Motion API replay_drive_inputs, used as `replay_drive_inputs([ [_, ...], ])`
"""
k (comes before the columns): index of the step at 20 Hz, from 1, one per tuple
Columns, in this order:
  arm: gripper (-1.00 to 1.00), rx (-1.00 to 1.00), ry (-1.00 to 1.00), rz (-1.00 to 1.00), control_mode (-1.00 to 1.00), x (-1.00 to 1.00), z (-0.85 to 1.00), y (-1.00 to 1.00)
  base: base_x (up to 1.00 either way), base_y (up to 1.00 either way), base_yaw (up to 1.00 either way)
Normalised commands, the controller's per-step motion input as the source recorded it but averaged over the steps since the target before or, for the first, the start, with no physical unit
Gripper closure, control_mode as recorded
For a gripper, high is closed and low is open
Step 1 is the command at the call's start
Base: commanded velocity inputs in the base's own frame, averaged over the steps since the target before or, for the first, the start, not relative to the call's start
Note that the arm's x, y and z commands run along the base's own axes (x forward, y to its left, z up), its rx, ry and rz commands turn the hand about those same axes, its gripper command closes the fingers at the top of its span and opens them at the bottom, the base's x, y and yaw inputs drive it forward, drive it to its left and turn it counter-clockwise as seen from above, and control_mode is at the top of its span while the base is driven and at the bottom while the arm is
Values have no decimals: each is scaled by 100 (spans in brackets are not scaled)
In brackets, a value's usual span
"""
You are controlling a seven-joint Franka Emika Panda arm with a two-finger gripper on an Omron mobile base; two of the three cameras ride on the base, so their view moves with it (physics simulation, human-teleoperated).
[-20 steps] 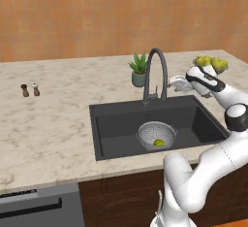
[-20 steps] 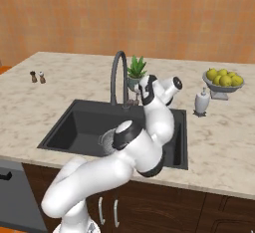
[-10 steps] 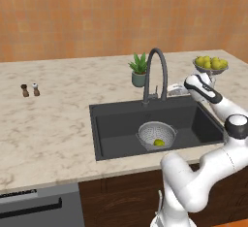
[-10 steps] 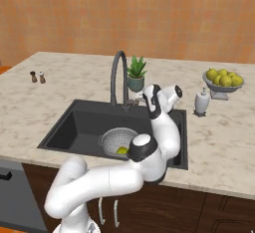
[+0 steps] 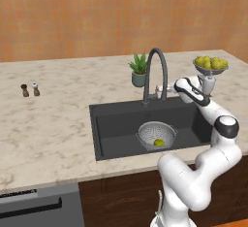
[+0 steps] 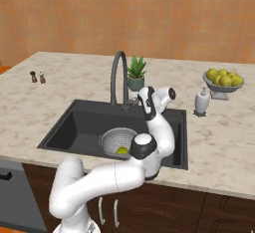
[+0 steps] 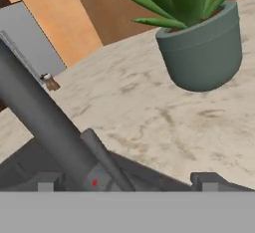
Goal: Put the colander in the sink, put the pear in the colander, and turn on the sink faucet and pour water over the colander.
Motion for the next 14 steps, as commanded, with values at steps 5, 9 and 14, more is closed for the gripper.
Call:
replay_drive_inputs([
  [5,-100,0,0,0,-100,55,-7,0,0,0,0],
  [9,-100,-5,0,0,-100,29,-30,-15,0,0,0],
  [14,-100,-2,-2,0,-100,13,-21,-24,0,0,0],
])
